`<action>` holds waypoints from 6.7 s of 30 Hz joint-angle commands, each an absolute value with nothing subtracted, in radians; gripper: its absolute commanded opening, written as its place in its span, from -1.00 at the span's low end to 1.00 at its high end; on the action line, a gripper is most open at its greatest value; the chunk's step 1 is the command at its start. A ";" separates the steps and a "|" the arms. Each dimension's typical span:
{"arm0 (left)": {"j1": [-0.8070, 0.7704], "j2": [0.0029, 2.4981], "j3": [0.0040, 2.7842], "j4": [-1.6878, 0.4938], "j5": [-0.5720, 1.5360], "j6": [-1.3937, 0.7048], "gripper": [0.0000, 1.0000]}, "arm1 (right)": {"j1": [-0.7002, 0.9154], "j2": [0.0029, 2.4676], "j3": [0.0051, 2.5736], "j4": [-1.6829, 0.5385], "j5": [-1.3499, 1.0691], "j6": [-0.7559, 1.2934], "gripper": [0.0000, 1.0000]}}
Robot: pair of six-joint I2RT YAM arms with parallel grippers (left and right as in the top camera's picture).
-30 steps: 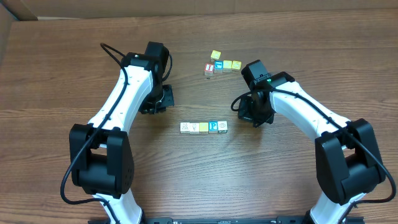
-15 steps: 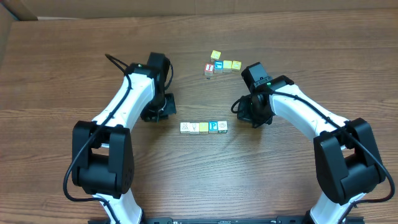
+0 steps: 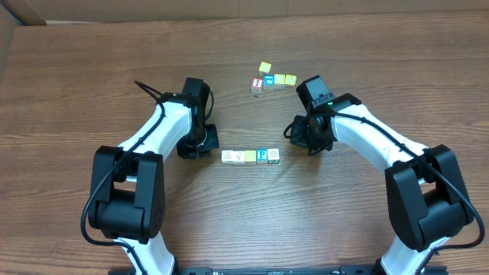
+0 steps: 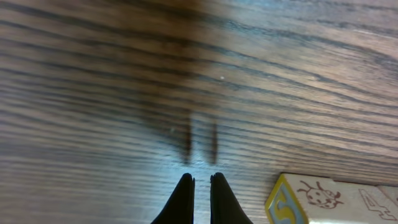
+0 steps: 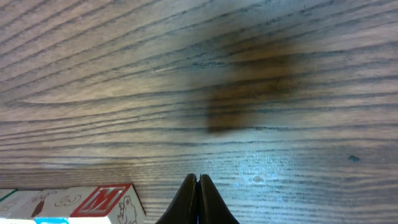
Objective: Flip 5 blocks
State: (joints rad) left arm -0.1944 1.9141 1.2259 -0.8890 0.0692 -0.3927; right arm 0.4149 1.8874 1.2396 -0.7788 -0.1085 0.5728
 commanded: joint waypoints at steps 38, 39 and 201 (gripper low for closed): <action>-0.196 1.924 1.194 -0.889 0.124 -0.396 -0.92 | 0.458 1.864 1.115 -0.613 -0.106 0.604 -0.92; -0.196 1.922 1.196 -0.889 0.123 -0.395 -0.92 | 0.458 1.864 1.115 -0.612 -0.105 0.607 -0.92; -0.249 1.859 1.186 -0.835 0.155 -0.416 -0.92 | 0.489 1.864 1.115 -0.583 -0.320 0.657 -0.92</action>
